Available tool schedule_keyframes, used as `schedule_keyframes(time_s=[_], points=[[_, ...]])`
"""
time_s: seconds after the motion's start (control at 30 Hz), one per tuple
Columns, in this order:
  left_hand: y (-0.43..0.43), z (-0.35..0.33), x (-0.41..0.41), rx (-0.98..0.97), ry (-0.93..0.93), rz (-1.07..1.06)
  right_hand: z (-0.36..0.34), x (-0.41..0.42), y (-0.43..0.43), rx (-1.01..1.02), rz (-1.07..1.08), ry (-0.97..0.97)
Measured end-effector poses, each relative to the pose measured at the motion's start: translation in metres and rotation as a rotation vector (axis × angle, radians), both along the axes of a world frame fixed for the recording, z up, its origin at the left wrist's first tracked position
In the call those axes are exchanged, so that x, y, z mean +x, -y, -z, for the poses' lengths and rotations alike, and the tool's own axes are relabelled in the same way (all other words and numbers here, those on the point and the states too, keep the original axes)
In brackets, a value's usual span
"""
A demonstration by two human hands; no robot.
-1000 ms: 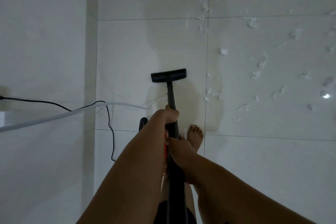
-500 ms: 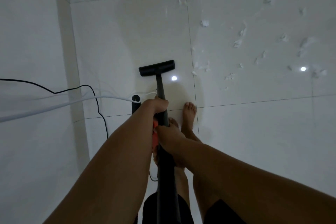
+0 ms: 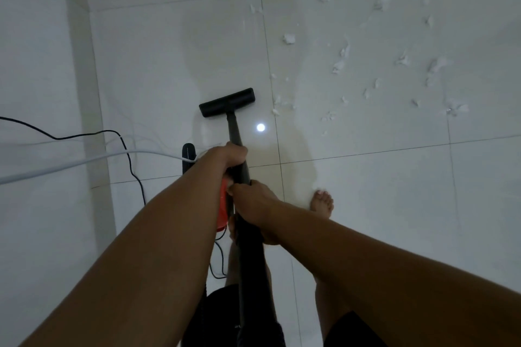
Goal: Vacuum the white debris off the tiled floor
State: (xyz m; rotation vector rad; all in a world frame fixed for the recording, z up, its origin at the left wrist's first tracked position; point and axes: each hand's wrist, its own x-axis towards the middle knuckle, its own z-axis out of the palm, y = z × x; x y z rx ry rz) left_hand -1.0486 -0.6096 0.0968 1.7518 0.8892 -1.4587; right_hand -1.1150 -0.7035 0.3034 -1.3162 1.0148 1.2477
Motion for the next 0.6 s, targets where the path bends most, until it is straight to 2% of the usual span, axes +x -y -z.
schedule_keyframes(time_s=[0.17, 0.37, 0.47, 0.6], points=[[0.072, -0.041, -0.01, -0.027, 0.04, -0.023, 0.0, -0.021, 0.075, 0.067, -0.074, 0.022], [0.156, -0.044, -0.053, -0.042, -0.002, -0.035, -0.016, -0.053, 0.156, 0.071, -0.038, -0.034], [0.181, -0.034, -0.074, -0.057, -0.008, 0.013, -0.012, -0.072, 0.177, 0.015, -0.109, 0.034], [0.202, -0.028, -0.098, -0.059, -0.022, 0.039, -0.012, -0.092, 0.193, 0.003, -0.045, -0.008]])
